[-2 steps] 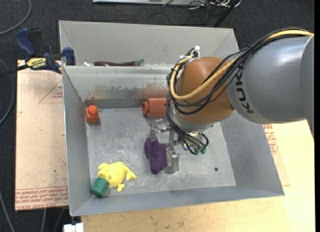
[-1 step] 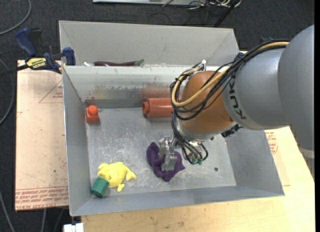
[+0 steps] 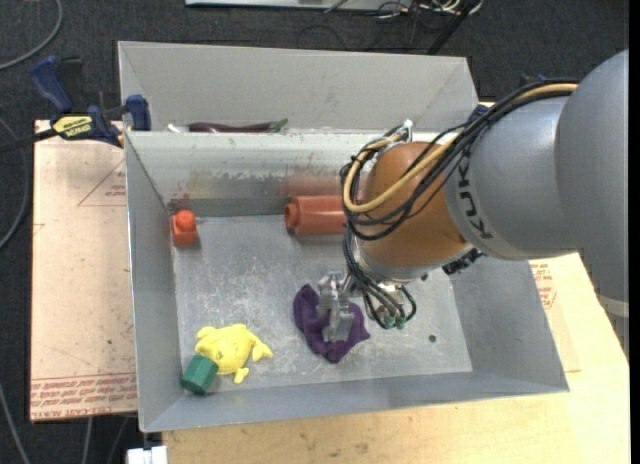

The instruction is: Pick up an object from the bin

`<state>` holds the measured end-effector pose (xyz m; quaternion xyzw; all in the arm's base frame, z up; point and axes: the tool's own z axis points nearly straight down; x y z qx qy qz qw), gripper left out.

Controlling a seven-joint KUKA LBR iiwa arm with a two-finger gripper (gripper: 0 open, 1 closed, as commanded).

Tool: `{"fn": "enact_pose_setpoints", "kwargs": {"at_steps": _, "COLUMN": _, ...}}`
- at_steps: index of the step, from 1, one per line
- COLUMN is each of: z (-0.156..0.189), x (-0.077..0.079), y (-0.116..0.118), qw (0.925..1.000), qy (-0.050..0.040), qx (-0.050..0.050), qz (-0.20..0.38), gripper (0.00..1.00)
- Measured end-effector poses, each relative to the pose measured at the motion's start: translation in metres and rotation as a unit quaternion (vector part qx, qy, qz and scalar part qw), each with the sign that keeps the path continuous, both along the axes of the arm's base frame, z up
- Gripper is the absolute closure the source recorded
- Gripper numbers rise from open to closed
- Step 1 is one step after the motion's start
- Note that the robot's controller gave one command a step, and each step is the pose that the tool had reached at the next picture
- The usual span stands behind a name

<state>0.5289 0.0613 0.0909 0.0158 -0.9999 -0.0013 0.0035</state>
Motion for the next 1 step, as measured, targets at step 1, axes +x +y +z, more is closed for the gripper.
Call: {"fn": "enact_pose_setpoints", "kwargs": {"at_steps": 1, "z": 0.1151, "x": -0.0024, "y": -0.0015, "qw": 1.0, "qy": -0.0013, "qx": 0.001, "qz": 0.002, "gripper": 1.0}}
